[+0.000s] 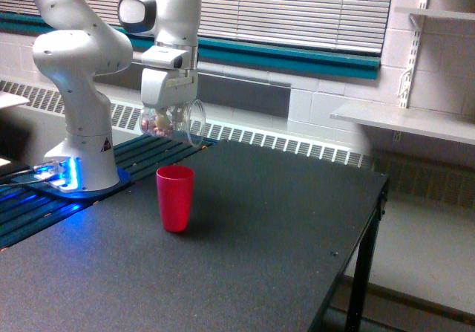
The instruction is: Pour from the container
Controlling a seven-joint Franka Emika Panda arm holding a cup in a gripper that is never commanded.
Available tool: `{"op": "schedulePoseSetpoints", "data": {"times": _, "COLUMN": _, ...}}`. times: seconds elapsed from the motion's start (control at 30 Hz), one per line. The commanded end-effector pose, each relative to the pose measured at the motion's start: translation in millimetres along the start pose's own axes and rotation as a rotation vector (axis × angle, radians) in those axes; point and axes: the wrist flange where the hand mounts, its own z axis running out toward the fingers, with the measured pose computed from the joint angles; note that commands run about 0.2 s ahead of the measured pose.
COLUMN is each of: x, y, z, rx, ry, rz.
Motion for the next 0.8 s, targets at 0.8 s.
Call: {"op": "schedulePoseSetpoints", "data": {"times": 0.8, "x": -14, "y": 27, "z": 14.0, "rx": -0.046, "ry": -0.061, "rz": 0.035}}
